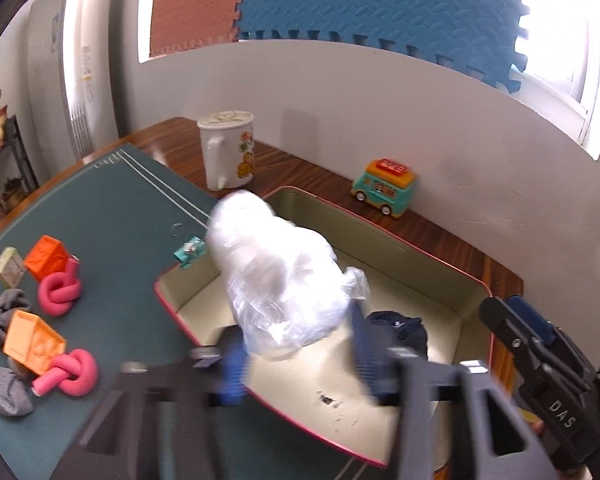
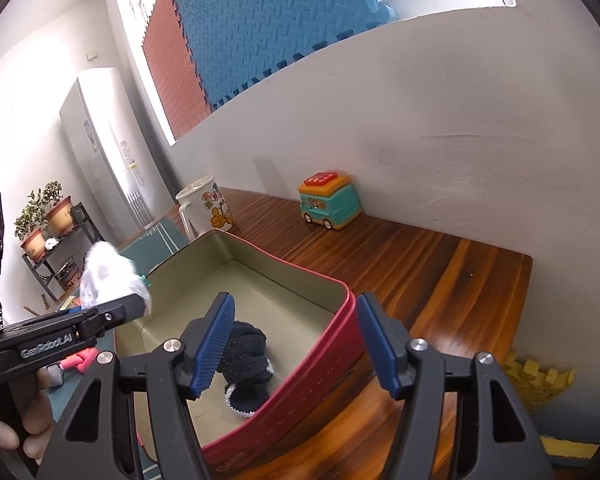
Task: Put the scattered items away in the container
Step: 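Carry the navy hat and white bag into the red tin and release both, then withdraw both tools from the tin back toward the table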
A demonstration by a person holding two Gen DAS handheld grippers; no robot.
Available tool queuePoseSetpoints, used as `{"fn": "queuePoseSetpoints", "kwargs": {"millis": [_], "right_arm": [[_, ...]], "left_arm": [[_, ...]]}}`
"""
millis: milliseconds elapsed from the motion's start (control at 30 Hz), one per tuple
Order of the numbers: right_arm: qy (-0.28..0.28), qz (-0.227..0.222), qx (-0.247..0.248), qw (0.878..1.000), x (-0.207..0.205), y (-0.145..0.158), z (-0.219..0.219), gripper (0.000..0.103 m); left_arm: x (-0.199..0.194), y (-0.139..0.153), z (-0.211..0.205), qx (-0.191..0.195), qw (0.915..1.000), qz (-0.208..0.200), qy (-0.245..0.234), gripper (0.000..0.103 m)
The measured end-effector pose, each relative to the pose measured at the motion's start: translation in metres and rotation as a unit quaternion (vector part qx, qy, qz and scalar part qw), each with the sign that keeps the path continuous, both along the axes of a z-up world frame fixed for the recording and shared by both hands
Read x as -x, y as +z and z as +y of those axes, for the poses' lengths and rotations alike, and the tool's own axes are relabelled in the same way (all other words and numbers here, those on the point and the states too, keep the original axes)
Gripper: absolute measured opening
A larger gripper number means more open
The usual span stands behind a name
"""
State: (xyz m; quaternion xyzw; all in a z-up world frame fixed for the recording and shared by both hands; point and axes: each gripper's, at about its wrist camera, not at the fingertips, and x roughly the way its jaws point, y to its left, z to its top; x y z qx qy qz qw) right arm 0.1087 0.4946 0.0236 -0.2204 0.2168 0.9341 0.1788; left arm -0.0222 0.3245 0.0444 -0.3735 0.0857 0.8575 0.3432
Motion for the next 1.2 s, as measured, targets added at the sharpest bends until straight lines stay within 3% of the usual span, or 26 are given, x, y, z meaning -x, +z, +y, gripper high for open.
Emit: {"fn": "queuePoseSetpoints", "kwargs": {"millis": [33,500,800,1000,1200], "right_arm": [[0.001,-0.001,0.000,1.000,0.001,-0.001,0.000,0.068],[0.026,-0.003,-0.013,1.000,0.013,0.006,-0.028,0.068],[0.027,0.013,-0.057,0.998,0.014,0.025,-0.060,0.068],[0.060,0.018,-0.066,0.996,0.025,0.031,-0.091,0.070],[0.102,0.019,-0.074,0.992,0.041,0.034,-0.128,0.074]], "left_arm": [[0.000,0.001,-0.001,-0.004,1.0000,0.002,0.003,0.080],[0.008,0.005,-0.043,-0.015,0.9988,0.003,0.048,0.080],[0.009,0.006,-0.085,-0.017,0.9963,0.006,0.084,0.080],[0.016,0.002,-0.138,-0.017,0.9907,-0.001,0.135,0.080],[0.028,-0.008,-0.212,-0.018,0.9767,-0.016,0.213,0.080]]}}
